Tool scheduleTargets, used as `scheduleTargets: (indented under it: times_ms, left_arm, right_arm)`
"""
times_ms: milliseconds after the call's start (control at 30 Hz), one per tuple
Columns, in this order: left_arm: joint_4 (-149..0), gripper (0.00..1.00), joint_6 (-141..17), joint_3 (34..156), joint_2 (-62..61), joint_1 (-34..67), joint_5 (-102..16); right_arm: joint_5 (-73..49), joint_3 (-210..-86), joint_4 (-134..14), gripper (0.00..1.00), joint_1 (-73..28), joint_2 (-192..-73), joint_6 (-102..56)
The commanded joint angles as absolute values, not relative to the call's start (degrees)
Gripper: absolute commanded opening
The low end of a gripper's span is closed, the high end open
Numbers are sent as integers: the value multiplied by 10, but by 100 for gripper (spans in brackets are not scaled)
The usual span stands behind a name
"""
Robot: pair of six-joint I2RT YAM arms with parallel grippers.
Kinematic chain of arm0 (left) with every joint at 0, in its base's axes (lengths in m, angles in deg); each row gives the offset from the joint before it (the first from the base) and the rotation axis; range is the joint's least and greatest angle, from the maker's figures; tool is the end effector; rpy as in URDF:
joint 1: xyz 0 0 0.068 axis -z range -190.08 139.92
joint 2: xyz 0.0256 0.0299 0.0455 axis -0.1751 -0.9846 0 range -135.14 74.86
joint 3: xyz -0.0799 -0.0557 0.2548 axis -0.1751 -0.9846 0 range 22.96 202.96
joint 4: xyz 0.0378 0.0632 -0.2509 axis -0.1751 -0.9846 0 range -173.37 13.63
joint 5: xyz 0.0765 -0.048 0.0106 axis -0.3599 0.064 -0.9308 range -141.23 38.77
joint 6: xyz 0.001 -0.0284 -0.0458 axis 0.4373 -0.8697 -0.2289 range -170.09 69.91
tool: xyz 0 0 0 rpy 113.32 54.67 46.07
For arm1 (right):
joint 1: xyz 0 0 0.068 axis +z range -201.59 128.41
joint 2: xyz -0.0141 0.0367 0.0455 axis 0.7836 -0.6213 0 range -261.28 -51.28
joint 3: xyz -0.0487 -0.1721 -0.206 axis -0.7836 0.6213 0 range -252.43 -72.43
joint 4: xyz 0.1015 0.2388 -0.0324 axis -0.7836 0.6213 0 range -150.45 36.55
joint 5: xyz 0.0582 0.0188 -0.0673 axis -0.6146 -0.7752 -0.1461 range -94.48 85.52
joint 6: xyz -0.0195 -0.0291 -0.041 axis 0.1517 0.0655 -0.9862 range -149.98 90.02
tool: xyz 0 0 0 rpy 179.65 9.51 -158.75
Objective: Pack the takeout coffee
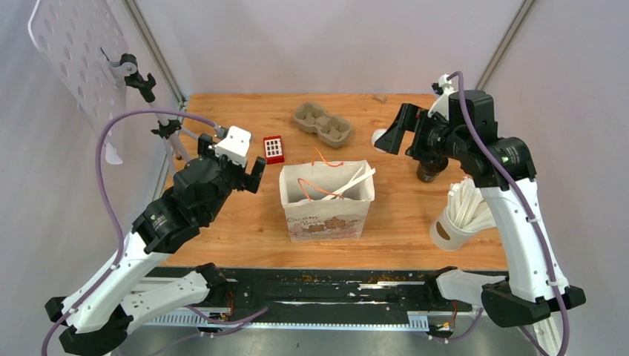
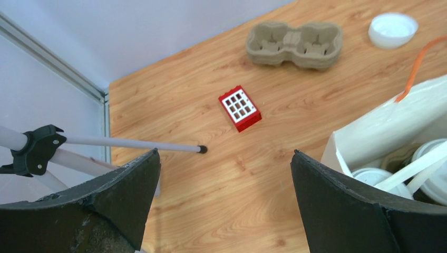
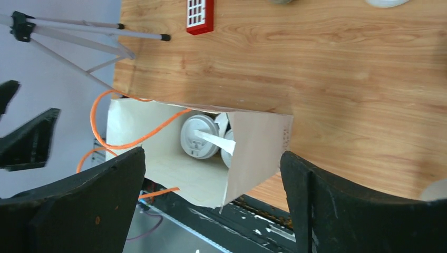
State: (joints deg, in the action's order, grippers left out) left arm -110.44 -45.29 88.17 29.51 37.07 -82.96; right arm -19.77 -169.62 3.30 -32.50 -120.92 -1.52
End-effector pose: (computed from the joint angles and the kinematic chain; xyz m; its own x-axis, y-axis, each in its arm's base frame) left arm 0.1129 -0.0941 0.4154 -0.1431 0.2589 -0.9553 0.2899 0.9338 0.2096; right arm 0.1906 0.0759 0.4636 -0.7368 0.2315 -0.6352 -0.1881 0.8323 0.5215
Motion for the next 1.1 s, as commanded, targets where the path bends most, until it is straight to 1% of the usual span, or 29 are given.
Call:
scheduleTargets:
  times_ms: [0, 100, 200, 267, 467, 633, 800, 867, 1067]
  left_arm:
    - [-1095, 100, -498, 934, 300, 369, -813]
    - [-1116, 100, -524, 960, 301, 369, -784]
    - [-1152, 100, -558, 981, 304, 369, -770]
    - [-1165, 100, -580, 982, 310, 369, -761]
    - [-1176, 100, -665, 994, 330, 369, -707]
    - [-1155, 100, -701, 952, 379, 369, -665]
    - [-1143, 100, -721, 898, 423, 369, -673]
    - [-1149, 100, -719, 890, 434, 369, -681]
    - [-1160, 100, -695, 900, 440, 369, -687]
  right_arm:
    - [-98, -1760, 120, 100, -325, -1189, -85]
    - [3, -1800, 169, 100, -325, -1179, -95]
    - [54, -1815, 187, 100, -325, -1159, -103]
    - [69, -1801, 180, 100, -325, -1137, -109]
    - [8, -1692, 95, 100, -325, -1051, -122]
    - [-35, -1590, 35, 100, -325, -991, -123]
    - [-46, -1601, 36, 100, -325, -985, -121]
    - [-62, -1610, 35, 100, -325, -992, -129]
    - [-48, -1607, 20, 100, -325, -1000, -135]
